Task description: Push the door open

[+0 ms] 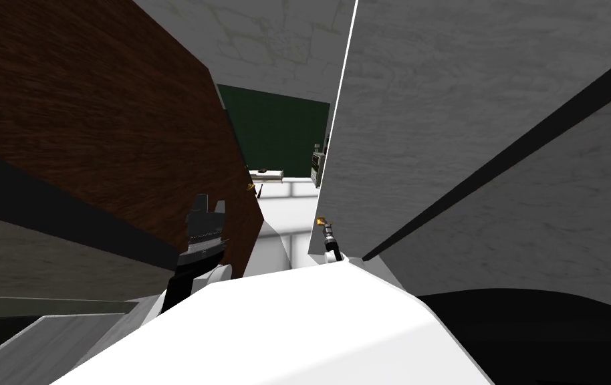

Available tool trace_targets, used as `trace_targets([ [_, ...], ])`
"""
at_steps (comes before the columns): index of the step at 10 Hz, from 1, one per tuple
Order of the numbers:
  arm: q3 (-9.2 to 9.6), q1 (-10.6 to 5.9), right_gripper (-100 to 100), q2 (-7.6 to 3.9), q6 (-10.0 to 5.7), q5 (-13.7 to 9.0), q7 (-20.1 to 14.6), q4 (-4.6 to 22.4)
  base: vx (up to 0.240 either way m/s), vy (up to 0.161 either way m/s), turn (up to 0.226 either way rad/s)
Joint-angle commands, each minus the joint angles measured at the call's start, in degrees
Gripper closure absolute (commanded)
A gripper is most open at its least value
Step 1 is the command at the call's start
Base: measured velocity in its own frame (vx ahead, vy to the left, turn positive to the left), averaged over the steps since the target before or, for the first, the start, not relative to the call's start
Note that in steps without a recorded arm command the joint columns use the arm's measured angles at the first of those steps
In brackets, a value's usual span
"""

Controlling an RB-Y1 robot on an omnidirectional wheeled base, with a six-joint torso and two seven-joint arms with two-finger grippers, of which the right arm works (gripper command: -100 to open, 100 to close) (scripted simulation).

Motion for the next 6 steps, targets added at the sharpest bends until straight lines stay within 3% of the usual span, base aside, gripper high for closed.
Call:
trace_targets([
  [1, -1.85, -0.33, 100, -0.58, -0.77, -0.9, 0.5, 0.9, 0.161, 0.049, -0.043],
  [4, -2.85, -0.3, 100, -0.73, -0.85, -1.4, 0.9, 1.1, 0.152, 0.059, -0.055],
  [6, -4.57, -0.26, 100, -0.98, -0.98, -2.2, 1.4, 1.4, 0.176, 0.068, -0.06],
])
